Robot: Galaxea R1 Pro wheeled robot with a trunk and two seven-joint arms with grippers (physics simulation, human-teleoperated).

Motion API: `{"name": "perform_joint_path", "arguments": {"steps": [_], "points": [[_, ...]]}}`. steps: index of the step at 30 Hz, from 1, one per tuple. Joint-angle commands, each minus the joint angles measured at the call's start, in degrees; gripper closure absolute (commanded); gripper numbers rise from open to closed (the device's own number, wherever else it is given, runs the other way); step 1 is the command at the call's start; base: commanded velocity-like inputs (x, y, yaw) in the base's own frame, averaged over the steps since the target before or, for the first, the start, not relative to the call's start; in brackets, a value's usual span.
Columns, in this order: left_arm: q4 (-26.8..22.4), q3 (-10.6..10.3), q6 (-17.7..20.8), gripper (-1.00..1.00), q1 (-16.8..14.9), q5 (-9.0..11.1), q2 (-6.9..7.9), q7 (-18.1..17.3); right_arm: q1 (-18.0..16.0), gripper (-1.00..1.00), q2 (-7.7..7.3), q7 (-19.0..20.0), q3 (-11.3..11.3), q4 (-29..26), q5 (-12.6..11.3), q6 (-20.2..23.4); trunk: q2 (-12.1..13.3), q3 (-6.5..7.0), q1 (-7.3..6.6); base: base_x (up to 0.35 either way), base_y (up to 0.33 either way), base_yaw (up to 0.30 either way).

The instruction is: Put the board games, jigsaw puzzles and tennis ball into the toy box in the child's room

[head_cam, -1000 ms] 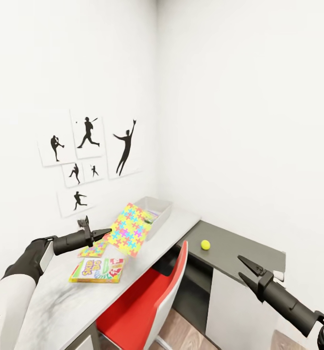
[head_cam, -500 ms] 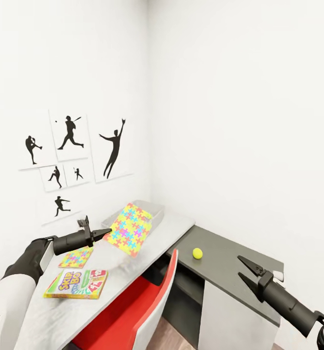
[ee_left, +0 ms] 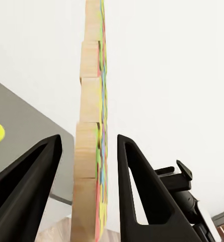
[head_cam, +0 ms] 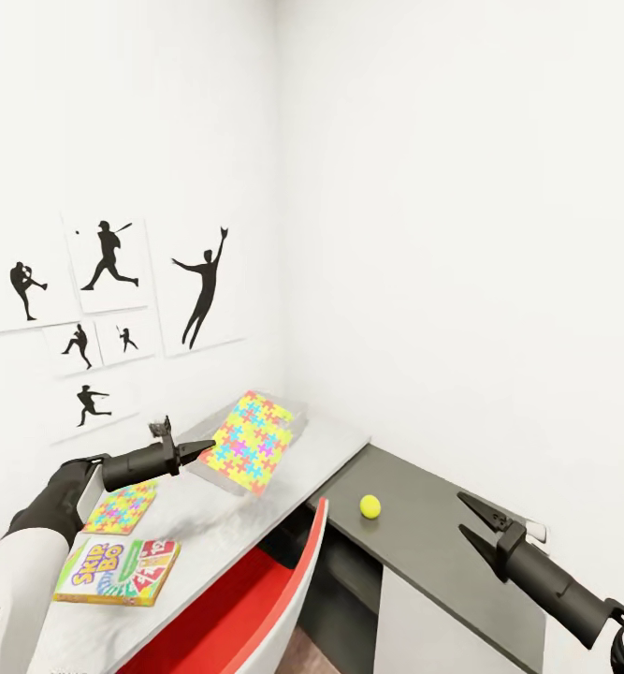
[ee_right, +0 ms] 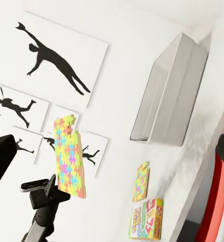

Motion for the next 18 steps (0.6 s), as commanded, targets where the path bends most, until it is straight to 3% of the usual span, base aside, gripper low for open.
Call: {"name": "perform_joint_path", "arguments": {"steps": [1,6,8,11,14,16,18], "points": [[0.03,0.06,0.59,1.00,-0.03,0.04,-0.01,-0.13,-0.01,-1.00,0.02,0.35,-0.09,-0.01,0.28,0.24,-0.03,-0.02,0.03,0.071,-0.085,0.197],[0.03,0.13,0.59,1.00,0.00,0.04,0.05,-0.18,-0.24,-1.00,-0.20,0.18,-0.08,-1.23,0.26,0.73,-0.03,-0.03,0.03,0.018,-0.022,0.050],[0.03,0.13,0.59,1.00,0.00,0.04,-0.08,-0.12,-3.62,-1.00,-1.23,-2.18,-0.26,-1.58,0.32,3.01,-0.03,-0.03,0.03,0.003,-0.003,0.007],[0.03,0.13,0.59,1.00,-0.02,0.02,-0.33,-0.06,-15.62,-1.00,-3.41,-13.83,0.12,-1.64,-0.77,7.65,-0.03,-0.03,0.03,0.001,-0.001,0.002],[0.03,0.13,0.64,1.00,-0.03,-0.02,-0.43,0.00,-26.96,-1.00,-4.23,-26.79,2.15,0.43,-3.68,8.87,-0.03,-0.03,0.03,0.000,0.000,0.000],[0.03,0.08,0.66,1.00,-0.03,-0.09,-0.39,0.22,-33.52,-1.00,-4.38,-33.03,4.25,5.47,-4.86,9.12,-0.03,-0.03,0.03,0.000,0.000,0.000],[0.03,0.07,0.72,1.00,-0.02,-0.17,-0.34,0.40,-36.86,-1.00,-4.39,-35.28,5.38,10.79,-5.24,9.40,-0.03,-0.03,0.03,0.000,0.000,0.000]]}}
